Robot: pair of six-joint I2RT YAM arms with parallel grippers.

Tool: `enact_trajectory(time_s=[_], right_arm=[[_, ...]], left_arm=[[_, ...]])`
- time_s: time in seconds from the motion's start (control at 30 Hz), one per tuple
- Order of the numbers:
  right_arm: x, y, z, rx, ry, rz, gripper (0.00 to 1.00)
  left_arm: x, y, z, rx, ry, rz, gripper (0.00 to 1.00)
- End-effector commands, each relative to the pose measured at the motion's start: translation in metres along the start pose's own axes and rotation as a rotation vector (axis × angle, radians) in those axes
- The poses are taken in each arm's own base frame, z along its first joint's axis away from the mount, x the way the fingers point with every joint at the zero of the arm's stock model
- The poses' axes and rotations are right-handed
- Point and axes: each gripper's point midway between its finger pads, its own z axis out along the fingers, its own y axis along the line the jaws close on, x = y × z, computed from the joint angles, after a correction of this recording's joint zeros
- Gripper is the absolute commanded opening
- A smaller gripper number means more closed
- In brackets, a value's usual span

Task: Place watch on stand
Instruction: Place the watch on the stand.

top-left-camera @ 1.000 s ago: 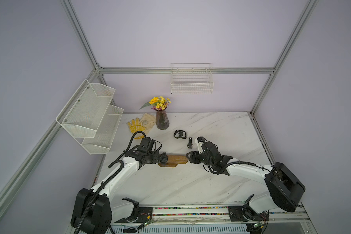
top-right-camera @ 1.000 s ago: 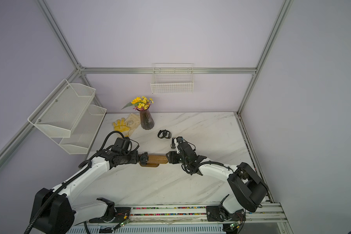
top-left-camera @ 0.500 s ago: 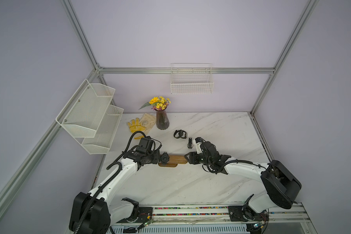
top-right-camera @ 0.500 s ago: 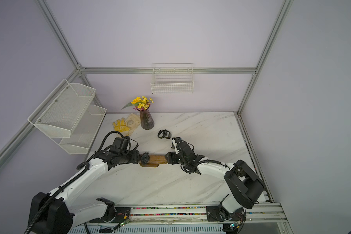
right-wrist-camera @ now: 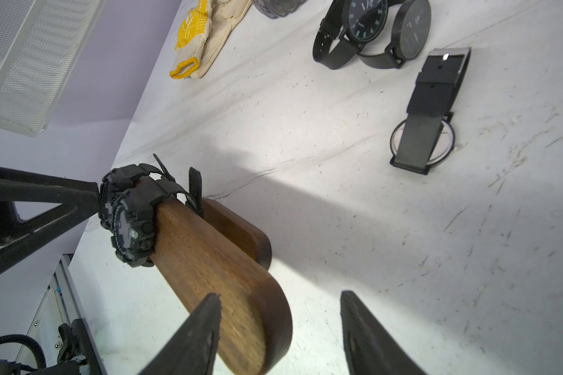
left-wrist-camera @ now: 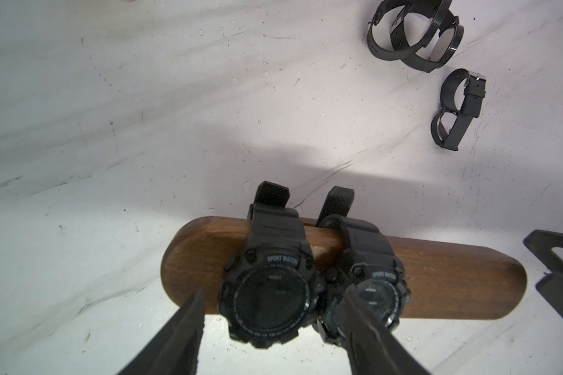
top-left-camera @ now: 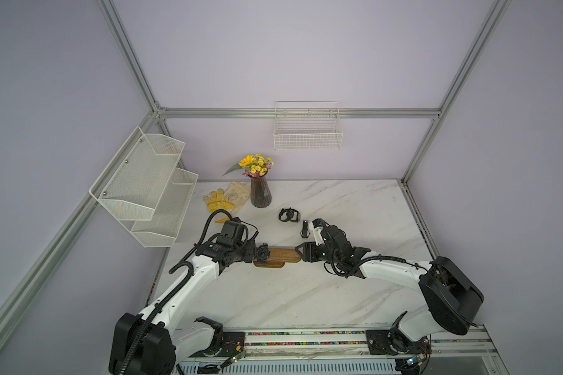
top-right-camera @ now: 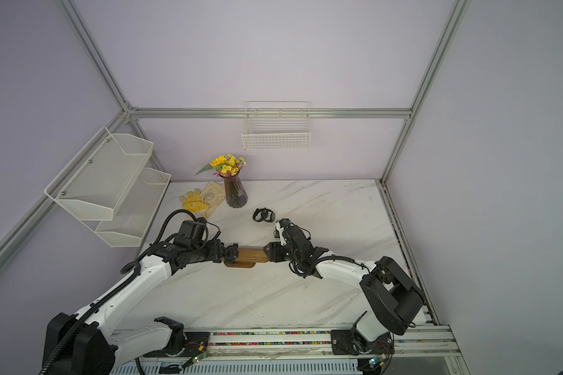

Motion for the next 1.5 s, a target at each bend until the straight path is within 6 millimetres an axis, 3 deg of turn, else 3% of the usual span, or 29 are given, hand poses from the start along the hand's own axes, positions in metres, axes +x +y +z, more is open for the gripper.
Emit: enact_trajectory(time_s=[0.0,0.27,0.37,0.53,0.67,0.8,0.93,1.13,1.47], right_arm=[[-0.02,0.005,-0.014,0.017,-0.061,-0.015,0.62],[-0.064,0.005,-0.077,0.142,-0.231,-0.142,0.66],[-0.072,0.006,-0.089,0.159,-0.262,-0.161,0.66],[-0.078,0.0,-0.089,0.21,-0.259,-0.16,0.66],[-0.082,-0.011,-0.078,0.281,-0.218,-0.173,0.67],[-0.086,-0.025,-0.06,0.354,-0.176,-0.182,0.67],[-0.096,-0.049,-0.043,0.411,-0.136,-0.1,0.67],[-0.106,-0.069,-0.014,0.468,-0.089,-0.077,0.67],[-0.095,-0.095,0.032,0.527,0.032,-0.093,0.65]], left_arm=[[-0.01,0.005,-0.017,-0.026,-0.059,-0.022,0.69],[-0.065,-0.011,-0.106,0.109,-0.413,-0.022,0.77],[-0.072,-0.017,-0.12,0.173,-0.512,-0.017,0.82],[-0.075,-0.016,-0.141,0.227,-0.626,-0.047,1.0],[-0.073,-0.013,-0.161,0.272,-0.728,-0.065,1.0],[-0.068,-0.007,-0.166,0.299,-0.785,-0.105,1.0],[-0.06,0.004,-0.158,0.272,-0.774,-0.167,1.0],[-0.051,0.01,-0.153,0.27,-0.758,-0.191,1.0],[-0.039,0.013,-0.142,0.259,-0.724,-0.169,1.0]])
